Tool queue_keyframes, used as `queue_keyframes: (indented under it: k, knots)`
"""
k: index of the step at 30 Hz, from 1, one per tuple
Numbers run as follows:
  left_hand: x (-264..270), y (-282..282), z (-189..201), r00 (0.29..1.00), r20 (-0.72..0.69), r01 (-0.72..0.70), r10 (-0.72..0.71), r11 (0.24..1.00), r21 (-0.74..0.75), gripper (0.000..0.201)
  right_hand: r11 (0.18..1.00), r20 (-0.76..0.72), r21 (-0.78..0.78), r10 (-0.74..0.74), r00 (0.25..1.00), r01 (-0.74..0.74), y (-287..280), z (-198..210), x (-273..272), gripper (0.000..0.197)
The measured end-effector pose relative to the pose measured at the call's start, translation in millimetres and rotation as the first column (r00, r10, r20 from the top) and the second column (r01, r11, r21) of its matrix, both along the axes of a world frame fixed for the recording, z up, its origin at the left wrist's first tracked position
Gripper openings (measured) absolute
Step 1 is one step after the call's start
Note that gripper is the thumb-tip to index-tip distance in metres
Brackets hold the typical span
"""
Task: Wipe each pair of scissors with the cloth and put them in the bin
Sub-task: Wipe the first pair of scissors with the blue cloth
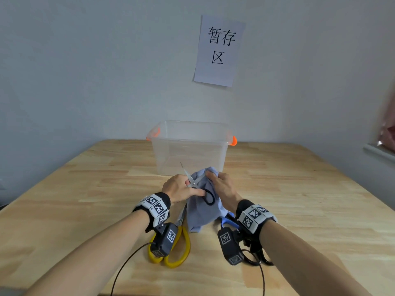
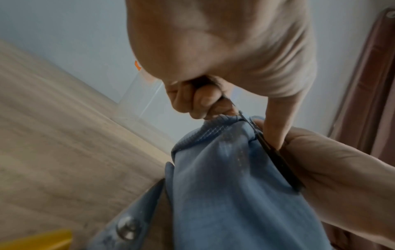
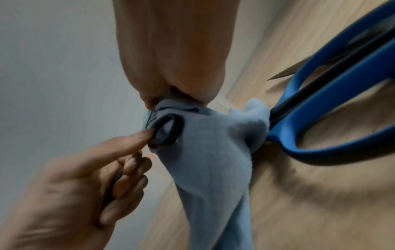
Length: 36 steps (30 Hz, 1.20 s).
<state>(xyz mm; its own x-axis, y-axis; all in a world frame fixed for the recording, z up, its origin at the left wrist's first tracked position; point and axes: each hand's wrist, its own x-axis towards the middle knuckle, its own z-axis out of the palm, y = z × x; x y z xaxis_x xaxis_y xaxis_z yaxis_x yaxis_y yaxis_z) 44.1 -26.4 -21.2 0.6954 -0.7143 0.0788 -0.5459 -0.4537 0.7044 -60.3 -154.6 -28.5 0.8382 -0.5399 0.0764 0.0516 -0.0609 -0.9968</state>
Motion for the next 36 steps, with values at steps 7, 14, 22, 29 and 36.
queue_keyframes:
  k: [7, 14, 22, 29, 36]
  knots:
    - [-3, 0, 1, 1.0, -0.002, 0.029, -0.029, 0.999, -0.037, 0.062, 0.994, -0.032, 0.036, -0.104, 0.994, 0.105, -10, -7, 10, 0.027]
    - [0, 3, -5, 0.999, 0.0, 0.041, -0.041, 0.999, -0.026, 0.061, 0.995, -0.048, -0.006, -0.095, 0.994, 0.095, -6, -6, 5, 0.026]
    - [7, 7, -10, 0.998, 0.0, 0.068, -0.068, 0.998, -0.017, 0.061, 0.995, -0.042, -0.065, -0.073, 0.996, 0.07, -5, -2, -2, 0.031]
    - [2, 5, -6, 0.997, -0.041, 0.059, -0.061, 0.997, -0.049, 0.066, 0.979, -0.044, -0.062, -0.199, 0.979, 0.196, -21, -5, 11, 0.033]
    - [11, 12, -7, 0.998, -0.056, -0.039, 0.034, 0.996, -0.085, 0.064, 0.968, -0.235, -0.252, -0.064, 0.97, 0.003, -26, -1, 6, 0.025]
